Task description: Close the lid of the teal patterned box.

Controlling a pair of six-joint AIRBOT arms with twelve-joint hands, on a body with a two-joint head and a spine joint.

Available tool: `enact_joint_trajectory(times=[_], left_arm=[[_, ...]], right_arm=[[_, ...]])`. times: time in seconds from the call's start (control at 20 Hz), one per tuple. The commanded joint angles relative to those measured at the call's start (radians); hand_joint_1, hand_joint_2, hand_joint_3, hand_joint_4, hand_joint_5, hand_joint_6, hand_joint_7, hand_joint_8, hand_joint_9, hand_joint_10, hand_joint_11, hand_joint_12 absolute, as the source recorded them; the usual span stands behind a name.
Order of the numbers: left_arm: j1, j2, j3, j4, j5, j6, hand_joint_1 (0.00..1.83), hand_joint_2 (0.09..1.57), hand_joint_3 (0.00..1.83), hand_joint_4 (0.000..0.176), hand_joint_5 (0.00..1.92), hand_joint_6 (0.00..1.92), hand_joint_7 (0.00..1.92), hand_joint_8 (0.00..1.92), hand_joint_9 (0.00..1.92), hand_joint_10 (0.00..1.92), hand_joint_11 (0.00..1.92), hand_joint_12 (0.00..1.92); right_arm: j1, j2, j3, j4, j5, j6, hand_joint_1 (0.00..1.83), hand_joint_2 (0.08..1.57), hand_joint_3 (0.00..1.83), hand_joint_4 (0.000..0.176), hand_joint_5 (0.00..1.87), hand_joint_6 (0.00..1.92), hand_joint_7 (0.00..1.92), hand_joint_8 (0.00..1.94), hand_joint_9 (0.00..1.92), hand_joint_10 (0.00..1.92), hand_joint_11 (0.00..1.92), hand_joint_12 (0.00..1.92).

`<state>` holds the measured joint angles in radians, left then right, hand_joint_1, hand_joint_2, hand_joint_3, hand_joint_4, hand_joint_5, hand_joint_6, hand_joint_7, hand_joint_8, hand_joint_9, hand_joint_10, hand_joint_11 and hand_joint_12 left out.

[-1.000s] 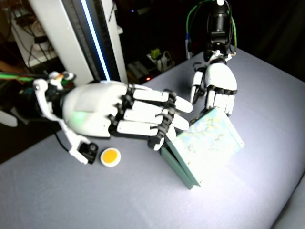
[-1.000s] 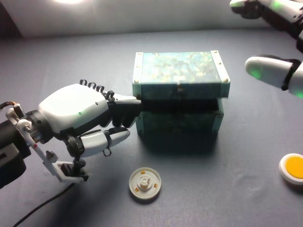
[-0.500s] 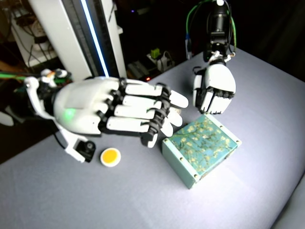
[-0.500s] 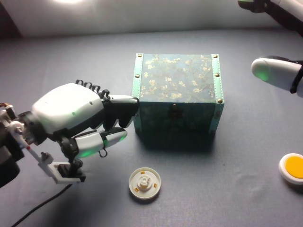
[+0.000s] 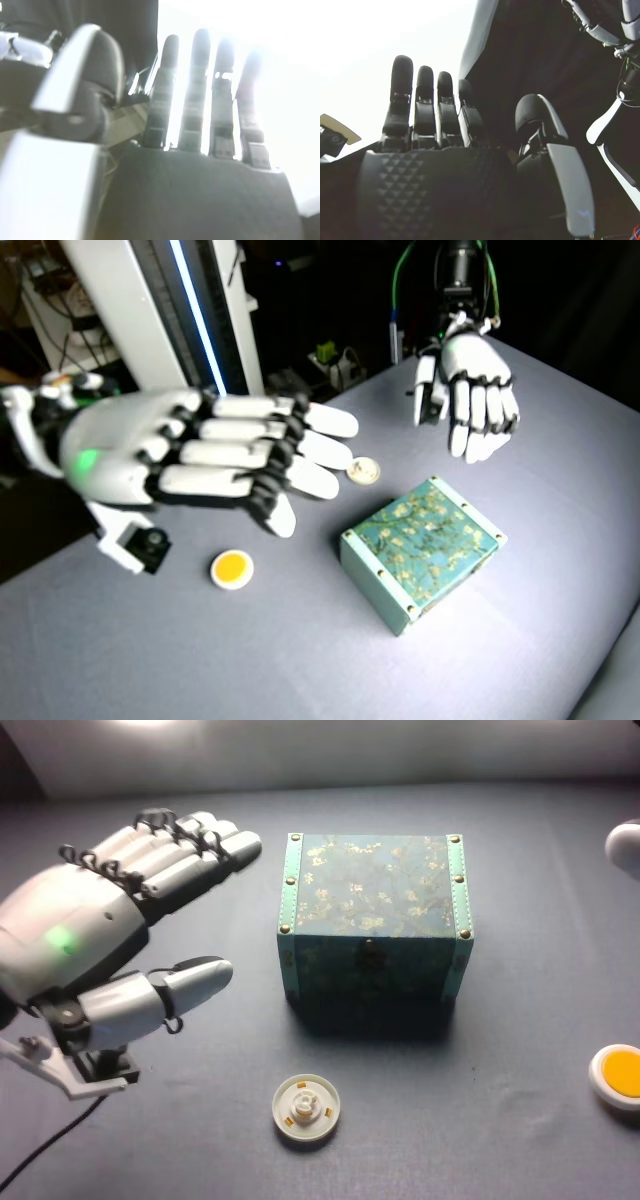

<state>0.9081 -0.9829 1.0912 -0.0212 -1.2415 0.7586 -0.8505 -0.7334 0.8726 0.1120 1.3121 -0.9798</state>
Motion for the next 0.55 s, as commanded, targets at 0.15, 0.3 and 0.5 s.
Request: enact_joint_trajectory(times=[0.15, 0.3, 0.5], left_arm=[[0.018, 0.038, -0.024, -0.059, -0.226, 0.039, 0.24, 1.41, 0.0, 0.117, 0.0, 0.0, 0.0, 0.0, 0.0, 0.0, 0.0, 0.0], [0.04, 0.055, -0.04, -0.086, -0.27, 0.06, 0.1, 1.4, 0.0, 0.107, 0.0, 0.0, 0.0, 0.0, 0.0, 0.0, 0.0, 0.0], [0.082, 0.086, -0.07, -0.126, -0.38, 0.101, 0.01, 1.36, 0.0, 0.145, 0.0, 0.0, 0.0, 0.0, 0.0, 0.0, 0.0, 0.0]], right_arm=[[-0.041, 0.022, -0.02, 0.034, 0.207, 0.005, 0.0, 1.48, 0.01, 0.0, 0.0, 0.0, 0.0, 0.0, 0.0, 0.0, 0.0, 0.59], [-0.067, 0.031, -0.03, 0.048, 0.245, 0.004, 0.0, 1.44, 0.0, 0.0, 0.0, 0.0, 0.0, 0.0, 0.0, 0.0, 0.0, 0.36], [-0.094, 0.05, -0.048, 0.055, 0.309, -0.002, 0.0, 1.43, 0.0, 0.05, 0.0, 0.0, 0.0, 0.0, 0.0, 0.0, 0.0, 0.01]])
